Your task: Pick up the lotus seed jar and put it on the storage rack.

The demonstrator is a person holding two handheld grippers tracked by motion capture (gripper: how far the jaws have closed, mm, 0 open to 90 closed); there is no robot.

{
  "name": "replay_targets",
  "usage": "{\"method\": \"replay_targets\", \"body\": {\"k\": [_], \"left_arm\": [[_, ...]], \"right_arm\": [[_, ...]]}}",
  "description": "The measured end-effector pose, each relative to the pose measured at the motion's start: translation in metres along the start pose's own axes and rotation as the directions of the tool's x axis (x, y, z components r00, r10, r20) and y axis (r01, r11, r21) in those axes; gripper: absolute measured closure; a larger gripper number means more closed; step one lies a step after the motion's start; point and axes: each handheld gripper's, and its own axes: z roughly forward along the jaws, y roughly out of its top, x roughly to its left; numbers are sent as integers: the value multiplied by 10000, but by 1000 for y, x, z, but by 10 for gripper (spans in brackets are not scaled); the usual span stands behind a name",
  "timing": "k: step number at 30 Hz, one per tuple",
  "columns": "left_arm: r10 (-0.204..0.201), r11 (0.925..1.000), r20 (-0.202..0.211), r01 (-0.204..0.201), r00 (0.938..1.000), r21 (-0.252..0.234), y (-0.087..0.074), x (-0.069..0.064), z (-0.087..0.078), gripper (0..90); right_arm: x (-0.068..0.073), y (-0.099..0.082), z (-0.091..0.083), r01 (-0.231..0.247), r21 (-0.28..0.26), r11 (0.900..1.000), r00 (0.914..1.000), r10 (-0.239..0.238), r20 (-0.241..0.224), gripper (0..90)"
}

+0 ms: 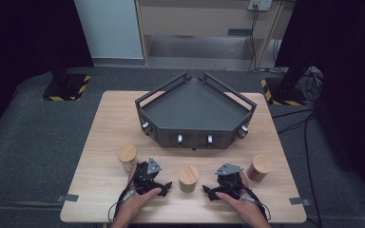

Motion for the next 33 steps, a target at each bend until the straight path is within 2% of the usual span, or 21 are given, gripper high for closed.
{"method": "replay_targets", "body": {"k": [17,33], "left_arm": [[-16,9999,19,16,10000,119,3,0,0,0],[214,9998,123,-215,9997,33,10,-5,-8,9]], "right_arm": [[0,0,0,-8,0,10000,10000,8,7,12],[0,0,0,-13,-2,10000,10000,13,13,12]]}}
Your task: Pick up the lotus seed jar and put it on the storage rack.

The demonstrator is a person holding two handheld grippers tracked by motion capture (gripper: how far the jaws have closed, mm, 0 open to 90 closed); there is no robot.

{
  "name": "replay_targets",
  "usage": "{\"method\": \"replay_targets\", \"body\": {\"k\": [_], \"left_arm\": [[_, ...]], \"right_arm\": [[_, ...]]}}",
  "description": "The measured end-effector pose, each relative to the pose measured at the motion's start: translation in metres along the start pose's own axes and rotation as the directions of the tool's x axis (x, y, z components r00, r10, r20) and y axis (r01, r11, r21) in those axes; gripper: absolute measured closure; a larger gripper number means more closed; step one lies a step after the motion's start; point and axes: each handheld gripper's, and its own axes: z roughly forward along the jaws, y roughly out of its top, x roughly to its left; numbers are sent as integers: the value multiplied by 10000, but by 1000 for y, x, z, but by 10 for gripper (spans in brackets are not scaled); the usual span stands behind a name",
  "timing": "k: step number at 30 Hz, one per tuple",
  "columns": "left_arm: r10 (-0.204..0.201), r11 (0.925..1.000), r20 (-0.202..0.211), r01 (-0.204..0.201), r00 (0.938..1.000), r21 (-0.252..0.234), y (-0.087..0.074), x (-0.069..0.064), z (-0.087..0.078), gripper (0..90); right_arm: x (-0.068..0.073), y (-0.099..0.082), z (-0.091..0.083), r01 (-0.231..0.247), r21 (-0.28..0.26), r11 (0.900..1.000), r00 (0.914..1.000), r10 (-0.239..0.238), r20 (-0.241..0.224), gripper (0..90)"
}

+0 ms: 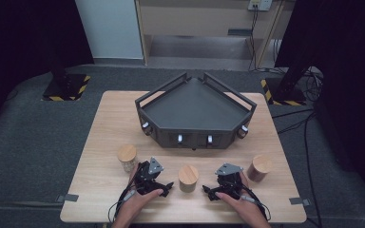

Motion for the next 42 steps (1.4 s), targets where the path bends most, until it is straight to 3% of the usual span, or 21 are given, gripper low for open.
{"method": "replay_targets", "body": {"k": [19,42], "left_arm": [[307,9994,19,-307,9995,-157,8,0,-19,15],[215,9987,-105,-219,9997,-470,19,3,-45,17]], "right_arm": [[0,0,0,-4,-1,10000,10000,4,10,12],[0,0,0,-15,-1,10000,10000,15,17,12]]}}
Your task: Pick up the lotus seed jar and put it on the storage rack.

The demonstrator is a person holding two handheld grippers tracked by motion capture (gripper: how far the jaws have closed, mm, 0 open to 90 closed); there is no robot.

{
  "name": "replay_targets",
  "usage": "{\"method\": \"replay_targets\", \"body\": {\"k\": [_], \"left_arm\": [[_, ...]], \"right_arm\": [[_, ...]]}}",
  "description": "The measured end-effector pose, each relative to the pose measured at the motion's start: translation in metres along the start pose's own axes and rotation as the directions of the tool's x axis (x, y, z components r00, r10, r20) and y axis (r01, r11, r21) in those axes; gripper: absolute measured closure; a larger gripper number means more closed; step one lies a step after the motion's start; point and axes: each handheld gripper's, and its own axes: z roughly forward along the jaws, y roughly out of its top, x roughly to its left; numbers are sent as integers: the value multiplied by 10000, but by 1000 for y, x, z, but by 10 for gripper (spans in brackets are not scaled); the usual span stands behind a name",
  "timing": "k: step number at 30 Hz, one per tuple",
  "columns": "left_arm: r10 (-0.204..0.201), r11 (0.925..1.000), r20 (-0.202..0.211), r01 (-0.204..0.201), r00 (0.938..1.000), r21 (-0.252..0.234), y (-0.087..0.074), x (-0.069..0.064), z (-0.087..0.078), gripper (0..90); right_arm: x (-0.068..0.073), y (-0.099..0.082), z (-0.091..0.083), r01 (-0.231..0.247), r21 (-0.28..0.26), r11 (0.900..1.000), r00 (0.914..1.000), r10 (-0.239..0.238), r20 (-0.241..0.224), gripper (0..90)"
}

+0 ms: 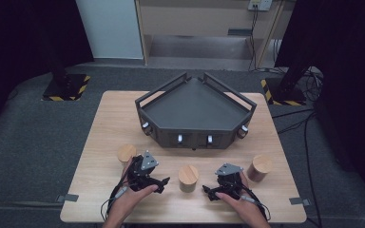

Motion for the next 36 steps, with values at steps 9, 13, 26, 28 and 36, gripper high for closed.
{"method": "replay_targets", "body": {"k": [9,13,26,28,36], "left_arm": [[108,9999,88,-107,9999,-61,6,1,-8,19],[107,9997,10,-106,9999,-204,7,2,-12,17],[82,9991,-97,-86,9999,-415,12,5,-24,17],[99,9989,-118,-105,9999,-448,13,5,-26,17],[44,9986,-200,-55,9998,-518,14,8,-30,15]], "right_arm": [[0,0,0,0,0,10000,10000,0,4,12],[0,0,0,0,0,10000,10000,0,3,12],[0,0,0,-3,0,10000,10000,3,5,12],[0,0,0,-6,-2,10000,10000,6,5,12],[0,0,0,-12,-1,10000,10000,12,10,12]]}}
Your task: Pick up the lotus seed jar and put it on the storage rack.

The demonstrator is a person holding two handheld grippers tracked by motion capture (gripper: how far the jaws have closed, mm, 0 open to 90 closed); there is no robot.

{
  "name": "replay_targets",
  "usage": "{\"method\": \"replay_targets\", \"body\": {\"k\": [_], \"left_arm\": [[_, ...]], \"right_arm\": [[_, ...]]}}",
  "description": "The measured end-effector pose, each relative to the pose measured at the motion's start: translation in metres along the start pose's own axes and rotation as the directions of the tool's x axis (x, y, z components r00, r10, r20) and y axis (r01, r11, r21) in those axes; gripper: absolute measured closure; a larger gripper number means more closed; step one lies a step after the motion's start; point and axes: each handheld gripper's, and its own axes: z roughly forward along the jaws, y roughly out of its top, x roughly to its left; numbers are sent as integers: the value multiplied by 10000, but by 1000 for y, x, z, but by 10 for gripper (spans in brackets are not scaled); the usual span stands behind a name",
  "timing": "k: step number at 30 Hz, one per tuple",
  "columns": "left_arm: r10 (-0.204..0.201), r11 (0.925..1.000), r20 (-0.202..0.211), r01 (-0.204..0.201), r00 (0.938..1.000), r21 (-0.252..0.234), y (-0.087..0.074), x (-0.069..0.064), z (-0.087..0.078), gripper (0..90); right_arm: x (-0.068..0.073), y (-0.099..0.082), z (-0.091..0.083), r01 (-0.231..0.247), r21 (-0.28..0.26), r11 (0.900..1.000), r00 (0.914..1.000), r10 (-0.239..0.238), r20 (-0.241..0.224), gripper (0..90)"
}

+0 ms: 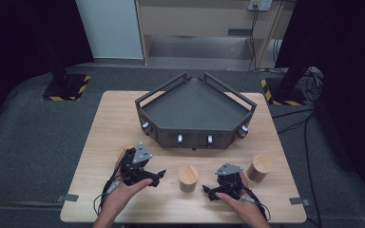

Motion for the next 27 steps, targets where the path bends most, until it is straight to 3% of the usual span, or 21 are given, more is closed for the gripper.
{"method": "replay_targets", "body": {"k": [19,27], "left_arm": [[-273,9994,-261,267,9993,-213,-2,13,-11,15],[-196,9997,-310,191,9993,-176,1,17,-12,15]], "right_arm": [[0,0,0,-7,6,10000,10000,7,6,12],[0,0,0,-9,6,10000,10000,9,8,12]]}}
